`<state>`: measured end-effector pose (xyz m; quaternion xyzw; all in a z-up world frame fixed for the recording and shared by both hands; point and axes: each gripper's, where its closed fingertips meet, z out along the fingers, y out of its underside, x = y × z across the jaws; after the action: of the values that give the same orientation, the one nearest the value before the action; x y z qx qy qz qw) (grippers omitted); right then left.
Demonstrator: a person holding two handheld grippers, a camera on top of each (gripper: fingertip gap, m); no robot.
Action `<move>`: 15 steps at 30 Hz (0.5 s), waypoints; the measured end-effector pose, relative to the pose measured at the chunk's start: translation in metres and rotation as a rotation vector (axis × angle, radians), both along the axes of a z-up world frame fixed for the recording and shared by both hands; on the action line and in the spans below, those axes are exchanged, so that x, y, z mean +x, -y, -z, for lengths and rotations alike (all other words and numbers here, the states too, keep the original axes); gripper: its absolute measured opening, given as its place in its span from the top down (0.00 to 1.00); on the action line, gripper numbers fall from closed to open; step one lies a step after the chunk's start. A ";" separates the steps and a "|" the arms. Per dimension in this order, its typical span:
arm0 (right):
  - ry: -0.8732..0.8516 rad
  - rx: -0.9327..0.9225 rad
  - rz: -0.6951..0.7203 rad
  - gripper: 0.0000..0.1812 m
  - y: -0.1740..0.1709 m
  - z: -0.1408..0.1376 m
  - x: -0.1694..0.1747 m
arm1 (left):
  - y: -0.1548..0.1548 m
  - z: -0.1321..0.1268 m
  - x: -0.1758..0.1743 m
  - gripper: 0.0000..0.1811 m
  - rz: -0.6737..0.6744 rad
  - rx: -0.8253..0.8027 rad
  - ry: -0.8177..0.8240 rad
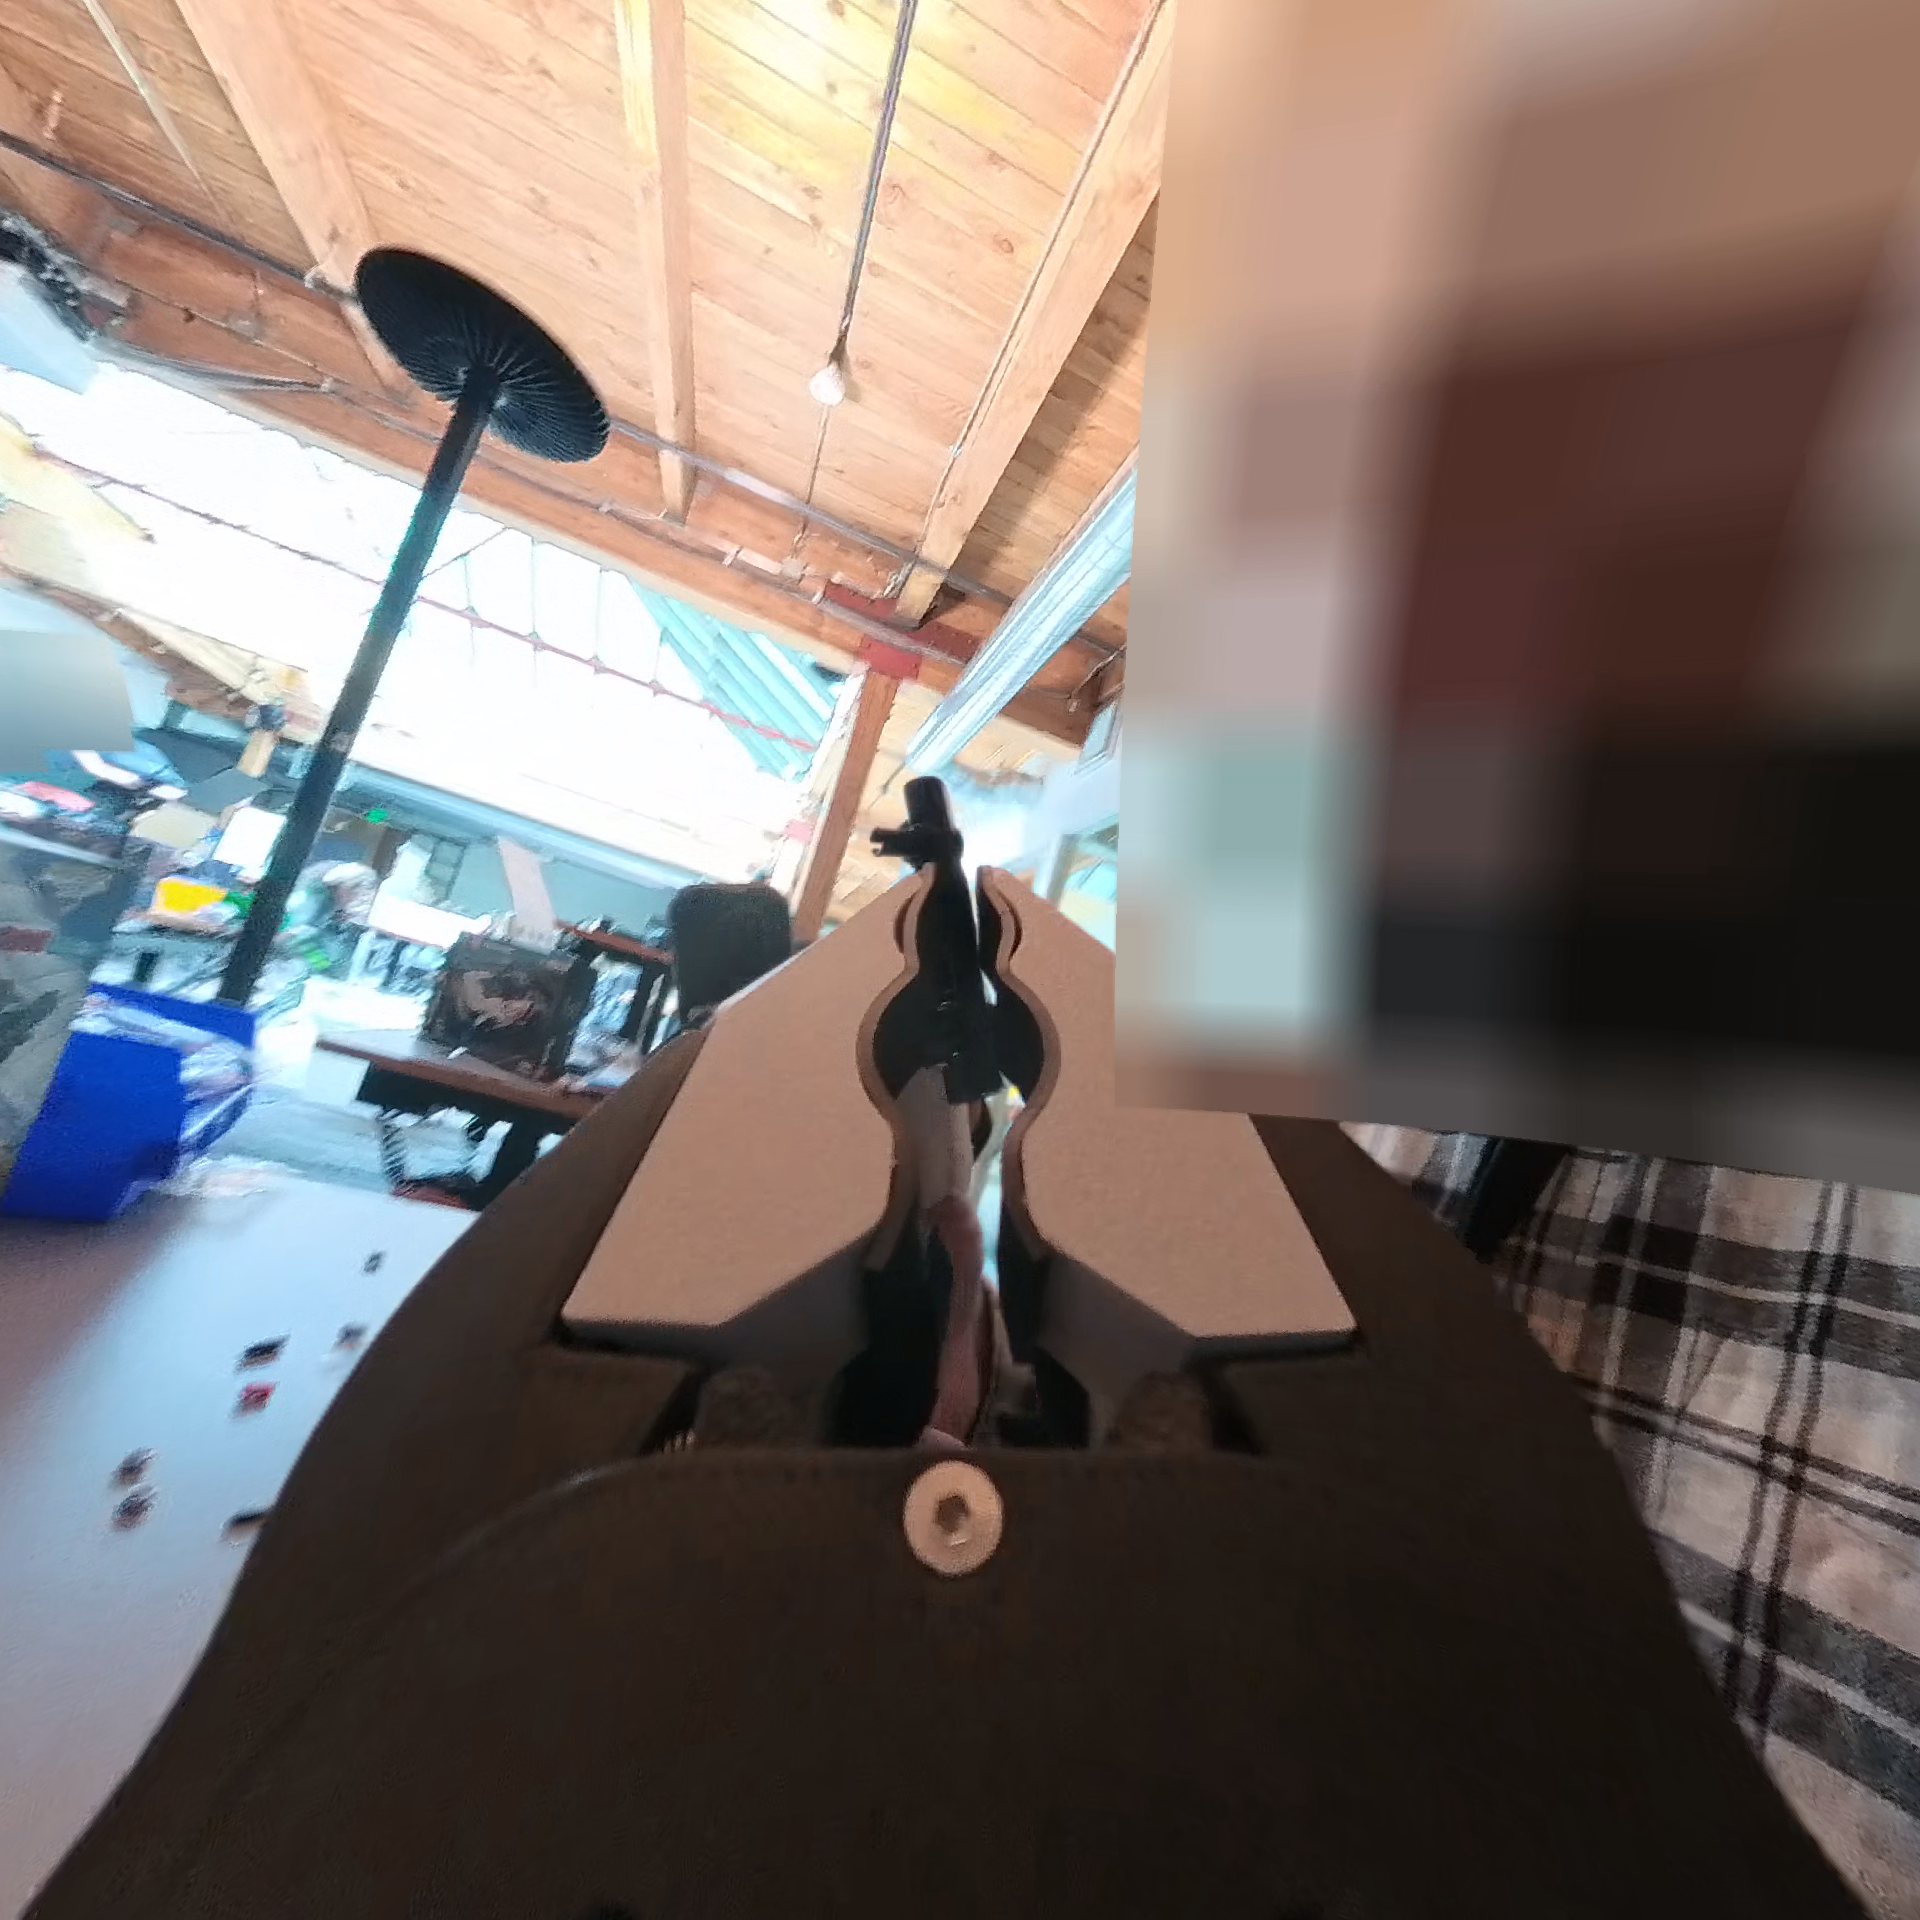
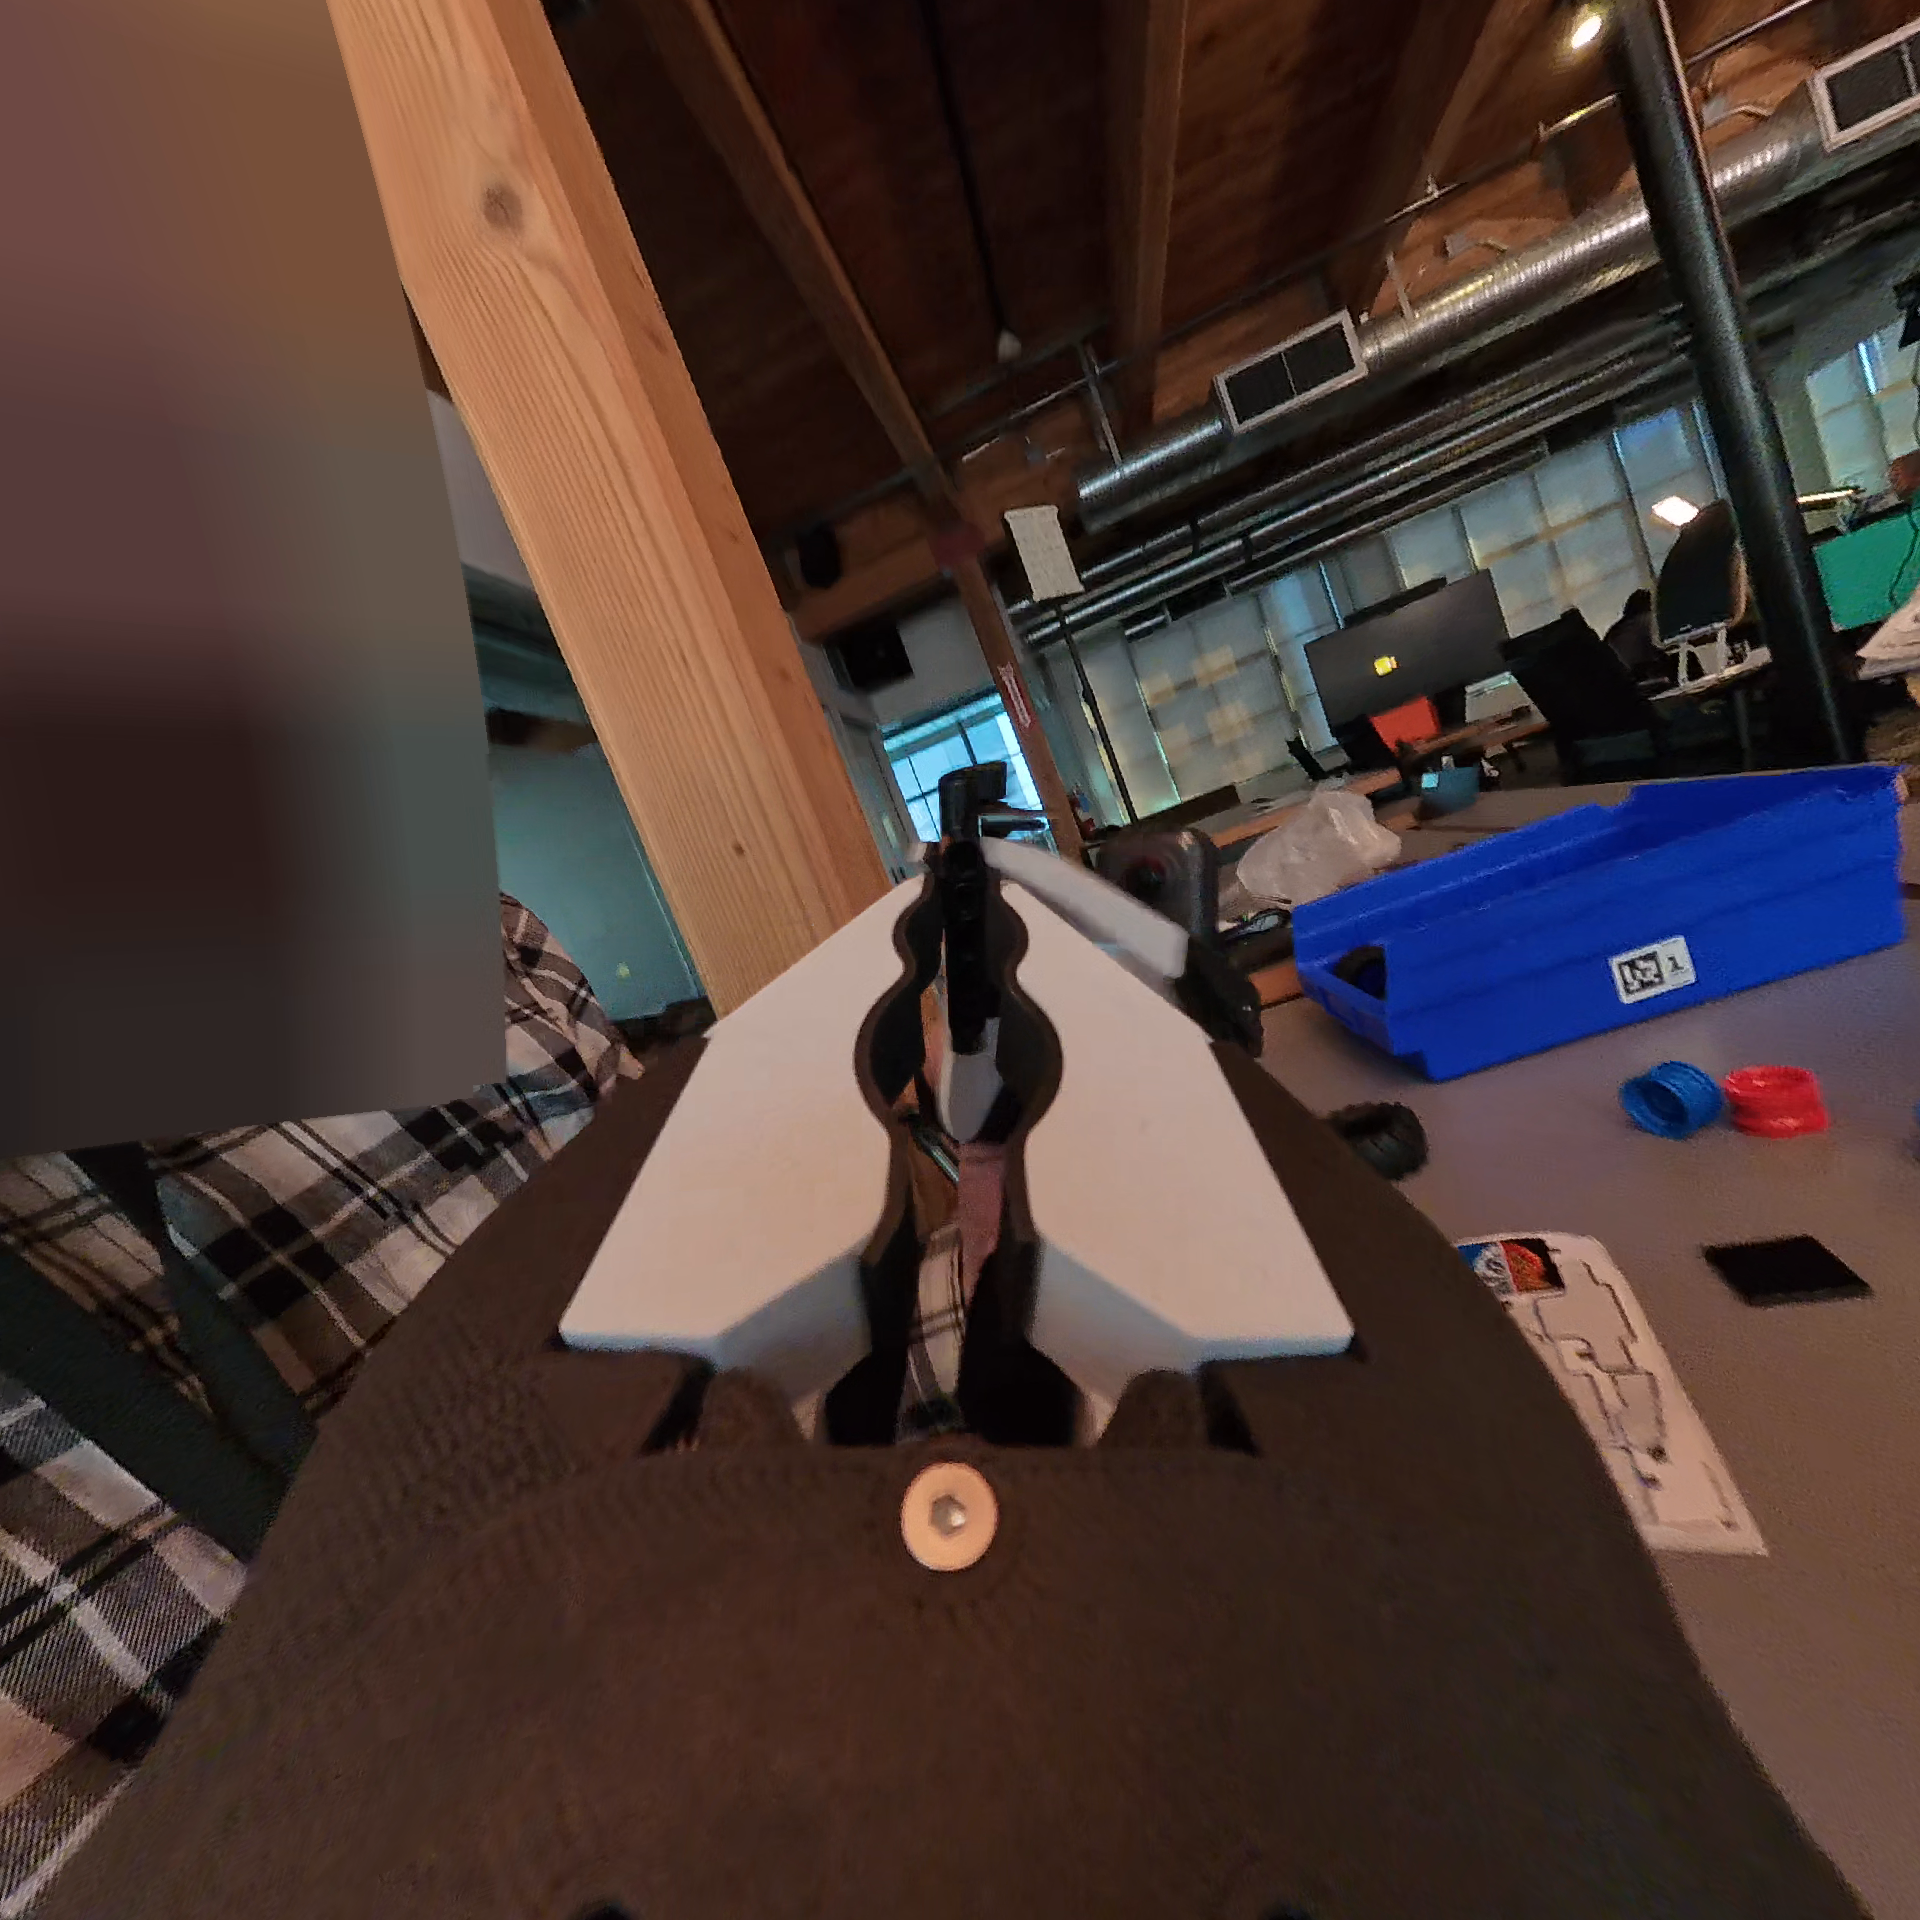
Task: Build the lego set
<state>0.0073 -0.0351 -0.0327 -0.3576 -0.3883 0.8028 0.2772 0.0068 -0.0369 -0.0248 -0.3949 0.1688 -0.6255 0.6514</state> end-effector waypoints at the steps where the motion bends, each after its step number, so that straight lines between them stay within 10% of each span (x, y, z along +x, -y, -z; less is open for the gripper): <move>1: 0.024 0.021 0.015 0.97 -0.002 0.001 0.000 | -0.005 0.003 -0.001 0.82 -0.045 -0.028 -0.044; 7: 0.178 0.179 -0.004 0.97 0.006 0.018 -0.005 | -0.011 0.021 0.015 0.87 -0.114 -0.051 -0.328; 15: 0.095 0.115 0.001 0.97 0.009 0.011 -0.010 | -0.004 0.009 0.007 0.92 -0.026 -0.023 -0.114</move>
<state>-0.0029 -0.0440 -0.0440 -0.3788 -0.4463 0.7613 0.2788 0.0137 -0.0334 -0.0341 -0.4395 0.1932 -0.5956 0.6440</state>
